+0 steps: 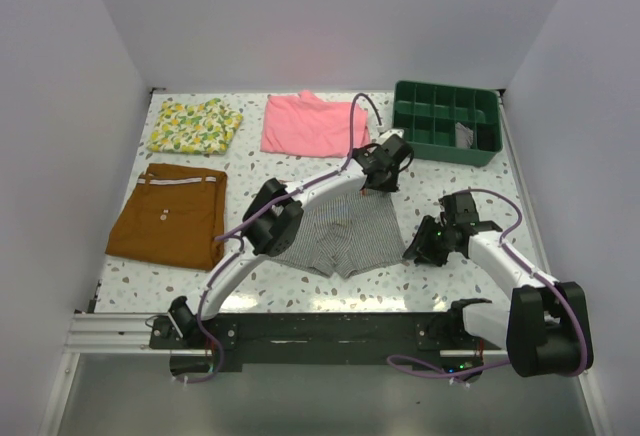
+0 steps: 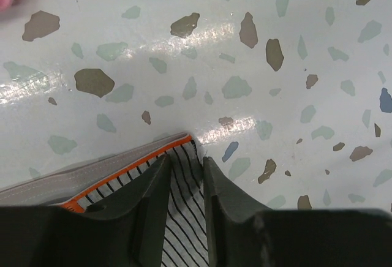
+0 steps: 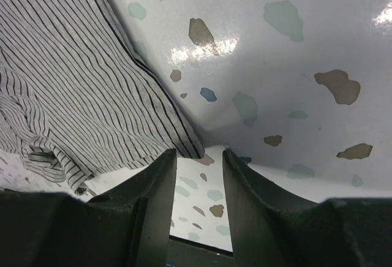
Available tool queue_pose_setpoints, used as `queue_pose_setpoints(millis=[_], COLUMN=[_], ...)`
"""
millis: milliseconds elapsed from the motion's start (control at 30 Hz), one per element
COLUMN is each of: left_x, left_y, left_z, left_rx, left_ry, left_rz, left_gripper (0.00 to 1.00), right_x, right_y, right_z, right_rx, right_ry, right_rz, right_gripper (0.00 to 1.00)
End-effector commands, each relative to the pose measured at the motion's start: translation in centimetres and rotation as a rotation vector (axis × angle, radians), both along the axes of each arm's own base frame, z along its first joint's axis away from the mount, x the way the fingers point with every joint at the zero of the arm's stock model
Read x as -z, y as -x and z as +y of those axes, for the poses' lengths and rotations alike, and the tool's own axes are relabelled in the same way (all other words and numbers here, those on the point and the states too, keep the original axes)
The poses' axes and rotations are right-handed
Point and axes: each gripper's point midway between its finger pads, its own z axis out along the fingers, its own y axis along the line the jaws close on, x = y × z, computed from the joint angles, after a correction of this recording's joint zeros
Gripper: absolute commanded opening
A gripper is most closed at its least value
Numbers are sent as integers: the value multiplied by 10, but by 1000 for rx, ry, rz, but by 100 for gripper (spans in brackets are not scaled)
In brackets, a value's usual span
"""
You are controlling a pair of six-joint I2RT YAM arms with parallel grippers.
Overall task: Roll the underwear
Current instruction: Fold the underwear at the center of the board.
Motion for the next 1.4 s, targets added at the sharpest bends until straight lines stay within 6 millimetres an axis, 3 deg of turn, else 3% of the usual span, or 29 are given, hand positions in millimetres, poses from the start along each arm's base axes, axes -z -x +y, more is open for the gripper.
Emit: queue_pose_setpoints(millis=[0,200,467,533,667,733,900,1367], left_x=[11,12,13,14,11,9,-14,-103], left_y=[2,3,3,4,3,3,-2,-10], left_z=[-1,-2,-2,-2,-2,-2,-4,3], left_rx=[8,11,14,14,15,15,10,16], left_ry=[-13,-8,-10,-9,-5,-2,34,179], left_rz=[18,24,27,30,26,23,-8,-90], left_gripper=[31,27,24,21,16,12,0,0], right_x=[-3,-2,-3,-4,-8,-11,-20,-78], right_y=[-4,-10,-15,-15,-16,-17,-19,-26], right_z=[2,6,6,6,7,7,7,25], right_rx=[-5,-3,-3,-2,-9,-12,-22,-135], right_ry=[-14,-37,-37,-36,-40,-44,-44,-136], right_rz=[-17,-27,-43,-47,-70,-76,-110,-294], right_gripper=[38,33,16,14,1,0,0,0])
